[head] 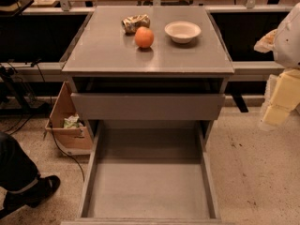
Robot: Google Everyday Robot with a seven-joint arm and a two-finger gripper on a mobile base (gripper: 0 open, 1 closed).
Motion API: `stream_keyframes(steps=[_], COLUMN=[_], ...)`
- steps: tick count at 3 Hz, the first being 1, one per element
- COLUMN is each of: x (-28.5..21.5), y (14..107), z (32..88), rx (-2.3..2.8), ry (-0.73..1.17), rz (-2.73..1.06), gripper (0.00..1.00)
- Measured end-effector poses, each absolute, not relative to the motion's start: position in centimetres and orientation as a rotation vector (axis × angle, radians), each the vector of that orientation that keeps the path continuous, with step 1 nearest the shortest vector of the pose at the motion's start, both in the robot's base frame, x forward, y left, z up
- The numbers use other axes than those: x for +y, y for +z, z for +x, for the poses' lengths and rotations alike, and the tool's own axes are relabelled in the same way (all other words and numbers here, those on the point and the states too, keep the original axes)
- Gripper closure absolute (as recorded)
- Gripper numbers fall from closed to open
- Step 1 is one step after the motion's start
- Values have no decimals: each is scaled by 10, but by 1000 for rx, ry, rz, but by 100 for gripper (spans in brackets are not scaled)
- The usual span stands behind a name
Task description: Place orange into middle drawer
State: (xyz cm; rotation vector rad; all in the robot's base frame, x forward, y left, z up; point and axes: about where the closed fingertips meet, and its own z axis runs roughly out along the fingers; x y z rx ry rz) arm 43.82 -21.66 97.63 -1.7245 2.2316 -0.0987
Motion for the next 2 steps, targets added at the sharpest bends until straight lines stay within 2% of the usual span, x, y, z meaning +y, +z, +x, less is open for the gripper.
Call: stream_keyframes(steps=[1, 2], x=[-217, -186], y=[976, 972], z=[438, 486], rx=[2232, 2119], ry=[-99, -83], rz=[-1724, -1733], gripper=[0, 0])
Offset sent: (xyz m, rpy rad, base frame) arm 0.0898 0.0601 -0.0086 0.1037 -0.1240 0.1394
